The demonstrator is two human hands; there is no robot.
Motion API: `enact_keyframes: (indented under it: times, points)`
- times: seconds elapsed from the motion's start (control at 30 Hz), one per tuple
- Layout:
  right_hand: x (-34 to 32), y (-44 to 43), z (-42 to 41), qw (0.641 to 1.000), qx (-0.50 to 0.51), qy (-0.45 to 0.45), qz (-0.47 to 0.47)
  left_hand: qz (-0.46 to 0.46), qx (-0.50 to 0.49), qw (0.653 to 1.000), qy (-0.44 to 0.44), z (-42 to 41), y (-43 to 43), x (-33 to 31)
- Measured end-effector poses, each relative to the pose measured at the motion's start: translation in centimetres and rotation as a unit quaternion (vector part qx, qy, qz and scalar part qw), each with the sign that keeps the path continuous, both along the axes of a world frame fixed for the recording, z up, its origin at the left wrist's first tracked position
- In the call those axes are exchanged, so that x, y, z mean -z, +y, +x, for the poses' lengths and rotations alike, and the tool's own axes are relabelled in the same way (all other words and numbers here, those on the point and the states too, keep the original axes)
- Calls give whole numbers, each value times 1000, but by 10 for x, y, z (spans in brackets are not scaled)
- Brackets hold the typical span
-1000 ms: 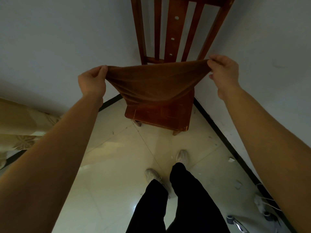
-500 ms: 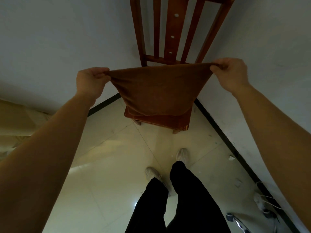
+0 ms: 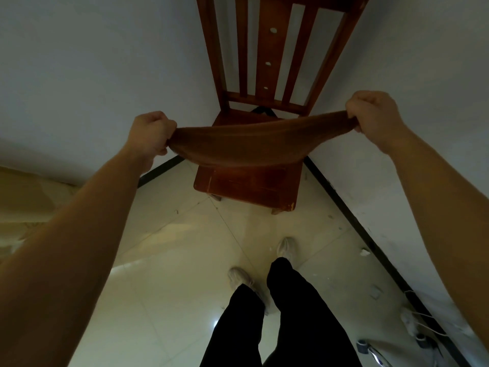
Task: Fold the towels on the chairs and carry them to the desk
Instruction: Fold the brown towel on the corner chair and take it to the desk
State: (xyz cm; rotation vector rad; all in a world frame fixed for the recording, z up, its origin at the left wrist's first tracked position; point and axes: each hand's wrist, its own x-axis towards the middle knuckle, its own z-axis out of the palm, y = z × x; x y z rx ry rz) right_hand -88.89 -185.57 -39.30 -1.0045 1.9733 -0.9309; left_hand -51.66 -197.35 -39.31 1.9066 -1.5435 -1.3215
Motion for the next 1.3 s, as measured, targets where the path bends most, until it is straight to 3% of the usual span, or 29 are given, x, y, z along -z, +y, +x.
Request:
enact_keyframes:
  times: [0.13,0.3,0.4,0.53,0.7,0.8,0.9,1.0,1.13,1.3]
  points:
    - [2,-10,0,999,7,-18,-32,-16,-49,999,6,-12,-11,4]
    - [15,-26,-4,998,21,53,-17,-66,-27,996,-59,-17,-23,11]
    - [22,-34,-8,998,36,42,-31,-92,-37,994,-55,-22,-32,15]
    - [22,-38,-14,994,66,36,-76,-177,-69,980,-63,-30,-38,15]
    - [28,-28,-17,985,60,140,-83,-268,-80,954,-109,-40,-20,14]
    - [49,-8,-12,978,15,202,-49,-253,-58,957,-127,-35,3,39]
    - [85,16,-8,974,-45,221,8,-240,30,954,-175,-21,27,78]
    - [145,49,3,957,-127,244,95,-157,130,950,-239,-5,54,135]
    - [215,95,18,914,-237,271,189,-33,251,909,-332,7,100,204]
    - [262,127,29,890,-289,258,241,18,276,898,-343,15,141,258]
